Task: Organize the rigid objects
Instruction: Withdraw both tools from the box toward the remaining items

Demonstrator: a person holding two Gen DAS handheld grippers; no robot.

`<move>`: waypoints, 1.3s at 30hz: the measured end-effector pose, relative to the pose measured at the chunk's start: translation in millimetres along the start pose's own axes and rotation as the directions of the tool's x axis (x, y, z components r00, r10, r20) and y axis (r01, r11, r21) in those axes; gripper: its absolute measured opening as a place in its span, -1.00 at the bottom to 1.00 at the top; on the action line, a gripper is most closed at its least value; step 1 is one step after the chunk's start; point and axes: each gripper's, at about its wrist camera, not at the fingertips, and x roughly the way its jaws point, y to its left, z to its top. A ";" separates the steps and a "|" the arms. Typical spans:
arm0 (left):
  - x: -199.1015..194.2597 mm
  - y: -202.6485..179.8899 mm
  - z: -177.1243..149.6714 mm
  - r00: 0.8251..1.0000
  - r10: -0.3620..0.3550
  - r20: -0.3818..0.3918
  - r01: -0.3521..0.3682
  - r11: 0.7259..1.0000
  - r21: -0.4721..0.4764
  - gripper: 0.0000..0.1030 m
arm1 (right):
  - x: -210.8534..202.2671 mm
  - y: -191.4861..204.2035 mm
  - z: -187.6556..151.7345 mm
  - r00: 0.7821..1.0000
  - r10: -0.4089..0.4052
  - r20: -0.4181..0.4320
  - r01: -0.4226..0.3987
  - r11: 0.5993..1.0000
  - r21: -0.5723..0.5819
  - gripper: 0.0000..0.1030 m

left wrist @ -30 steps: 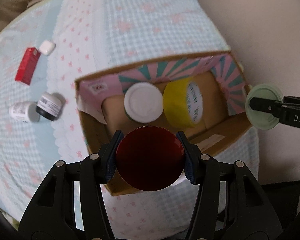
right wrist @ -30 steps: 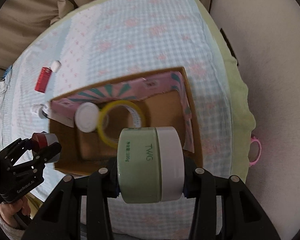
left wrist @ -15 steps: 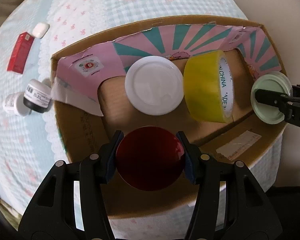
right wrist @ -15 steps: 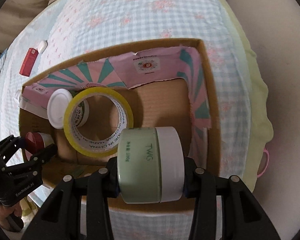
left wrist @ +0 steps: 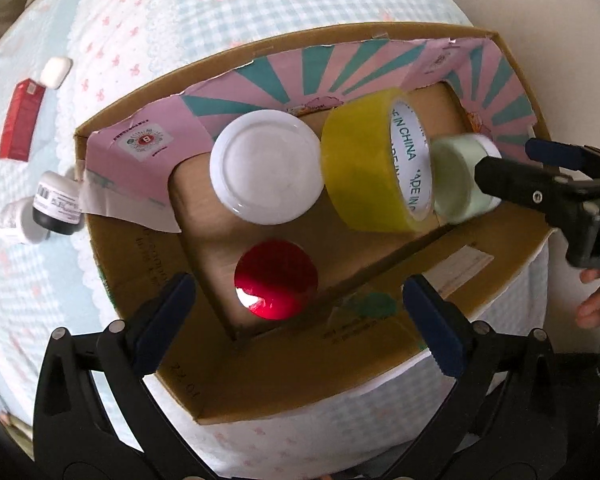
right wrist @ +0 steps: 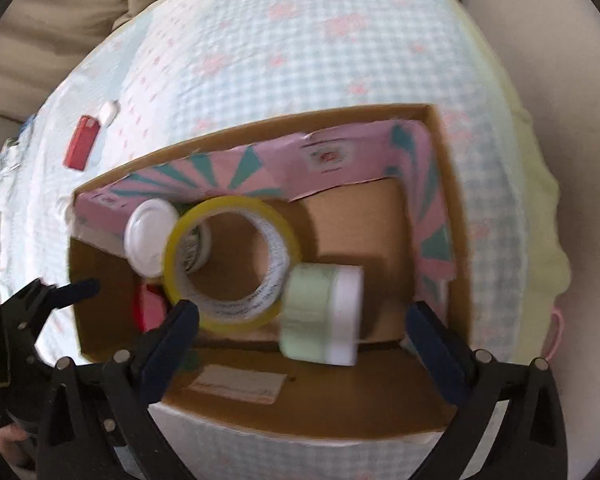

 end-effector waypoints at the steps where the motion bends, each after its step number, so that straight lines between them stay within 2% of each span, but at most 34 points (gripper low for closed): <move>1: -0.5 0.0 -0.4 1.000 0.000 0.000 0.000 1.000 0.001 1.00 | -0.5 -1.9 0.5 1.000 0.003 -0.003 -0.003 1.000 0.008 1.00; 11: -23.0 0.0 -3.5 0.999 0.001 0.046 -0.001 1.000 0.009 1.00 | -10.6 -4.5 -11.3 1.000 -0.014 0.005 0.014 0.999 0.035 1.00; 22: -97.8 -1.6 -20.8 0.987 -0.003 0.163 0.001 1.000 0.012 1.00 | -60.2 8.8 -21.3 0.998 -0.026 0.065 0.023 0.999 0.049 1.00; 25: -121.2 0.6 -21.5 0.979 0.012 0.205 -0.013 1.000 0.005 1.00 | -80.8 13.4 -25.6 0.997 -0.029 0.076 0.023 0.997 0.073 1.00; 28: -151.9 12.3 -26.9 0.967 0.026 0.253 -0.024 1.000 -0.009 1.00 | -104.9 24.3 -30.0 0.991 -0.039 0.132 0.032 0.998 0.056 1.00; 31: -176.0 28.8 -38.4 0.956 0.033 0.290 -0.025 0.999 -0.031 1.00 | -125.2 41.9 -34.7 0.983 -0.084 0.161 0.081 0.996 0.024 1.00; 34: -199.4 49.2 -54.1 0.947 0.048 0.319 -0.035 0.998 -0.048 1.00 | -143.3 65.6 -42.8 0.974 -0.121 0.192 0.124 0.992 -0.007 1.00; 37: -225.9 75.3 -74.0 0.924 0.086 0.372 -0.070 0.996 -0.056 1.00 | -158.4 91.1 -53.5 0.968 -0.140 0.207 0.147 0.989 -0.017 1.00; 39: -241.5 98.5 -85.5 0.918 0.101 0.383 -0.080 0.994 -0.069 1.00 | -165.1 113.3 -59.7 0.966 -0.140 0.218 0.149 0.989 -0.023 1.00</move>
